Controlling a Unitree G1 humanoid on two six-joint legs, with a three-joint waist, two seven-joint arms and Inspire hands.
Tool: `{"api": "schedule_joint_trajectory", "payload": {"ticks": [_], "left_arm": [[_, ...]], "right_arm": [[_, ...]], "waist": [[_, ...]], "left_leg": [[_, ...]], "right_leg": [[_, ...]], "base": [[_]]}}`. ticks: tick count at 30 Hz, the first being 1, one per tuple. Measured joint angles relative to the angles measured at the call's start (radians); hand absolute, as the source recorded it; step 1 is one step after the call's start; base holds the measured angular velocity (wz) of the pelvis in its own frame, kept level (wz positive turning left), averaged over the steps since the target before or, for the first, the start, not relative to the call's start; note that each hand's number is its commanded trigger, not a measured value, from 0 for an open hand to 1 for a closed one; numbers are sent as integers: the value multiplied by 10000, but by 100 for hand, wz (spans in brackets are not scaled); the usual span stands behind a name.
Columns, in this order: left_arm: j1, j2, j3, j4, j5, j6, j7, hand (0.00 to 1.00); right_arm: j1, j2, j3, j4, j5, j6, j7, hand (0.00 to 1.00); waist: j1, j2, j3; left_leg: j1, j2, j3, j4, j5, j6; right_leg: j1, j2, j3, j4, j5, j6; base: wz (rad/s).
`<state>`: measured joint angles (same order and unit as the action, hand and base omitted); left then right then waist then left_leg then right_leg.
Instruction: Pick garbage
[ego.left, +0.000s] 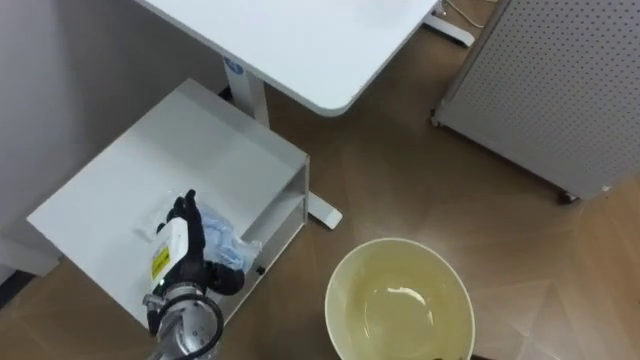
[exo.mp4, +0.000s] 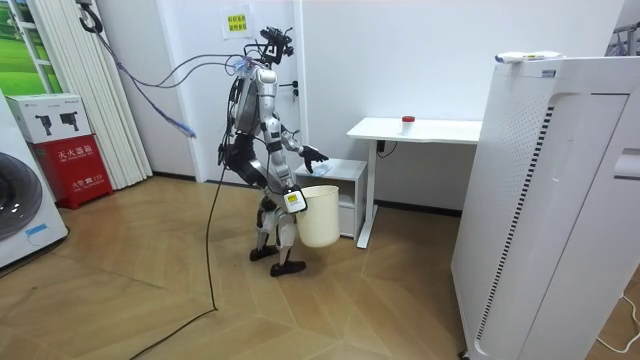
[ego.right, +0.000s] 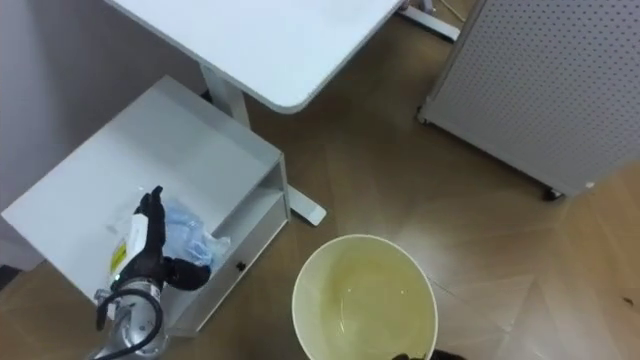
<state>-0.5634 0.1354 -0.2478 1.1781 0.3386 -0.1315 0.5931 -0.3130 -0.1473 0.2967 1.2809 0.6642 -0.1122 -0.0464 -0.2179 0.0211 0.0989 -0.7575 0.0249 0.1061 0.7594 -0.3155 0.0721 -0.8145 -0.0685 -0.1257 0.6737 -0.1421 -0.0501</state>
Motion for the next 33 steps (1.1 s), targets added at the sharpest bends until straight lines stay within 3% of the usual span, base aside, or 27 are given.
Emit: {"api": "schedule_joint_trajectory", "payload": {"ticks": [4,5,6,8,12,19,28,33], "left_arm": [[-184,-23,-317,581,79,6,-170,0],[-202,-26,-324,626,82,4,-172,11],[-275,-18,-400,756,107,4,-173,29],[-425,13,-497,1034,240,7,-168,100],[-662,243,-510,1080,430,71,147,100],[-1061,843,-737,1108,712,614,96,100],[-1062,801,-706,1194,1801,1277,-188,100],[-789,814,-715,1166,2165,1281,-378,100]], "right_arm": [[-35,76,116,-25,402,-30,137,100],[-36,84,156,-25,444,-32,144,100],[-36,92,248,-30,580,-30,153,100],[-40,102,369,-84,740,-26,153,100],[-47,89,370,-276,750,26,143,100],[-67,74,368,-416,759,191,37,100],[-78,110,351,-438,842,384,-80,100],[-96,172,350,-380,1227,412,-88,100]], "waist": [[-224,-54,22],[-239,-58,24],[-244,-58,24],[-241,-59,25],[-215,-58,23],[-223,-40,12],[-195,-49,-21],[-167,-37,-103]], "left_leg": [[-279,59,-23,222,-65,-97],[-295,83,-19,239,-77,-108],[-330,138,-7,273,-95,-129],[-395,208,-2,320,-123,-163],[-648,319,3,389,-129,-202],[-664,344,40,353,-96,-258],[-529,311,110,216,-79,-272],[-500,314,90,84,-27,-327]], "right_leg": [[-307,42,-5,262,-105,-90],[-316,55,-13,266,-111,-101],[-338,102,-13,258,-106,-116],[-388,165,-14,243,-91,-153],[-604,251,-50,198,-44,-233],[-678,283,-16,213,-9,-293],[-613,263,39,182,-5,-287],[-587,273,3,74,15,-329]], "base": [[1],[-7],[-8],[-8],[-3],[-1],[0],[0]]}}
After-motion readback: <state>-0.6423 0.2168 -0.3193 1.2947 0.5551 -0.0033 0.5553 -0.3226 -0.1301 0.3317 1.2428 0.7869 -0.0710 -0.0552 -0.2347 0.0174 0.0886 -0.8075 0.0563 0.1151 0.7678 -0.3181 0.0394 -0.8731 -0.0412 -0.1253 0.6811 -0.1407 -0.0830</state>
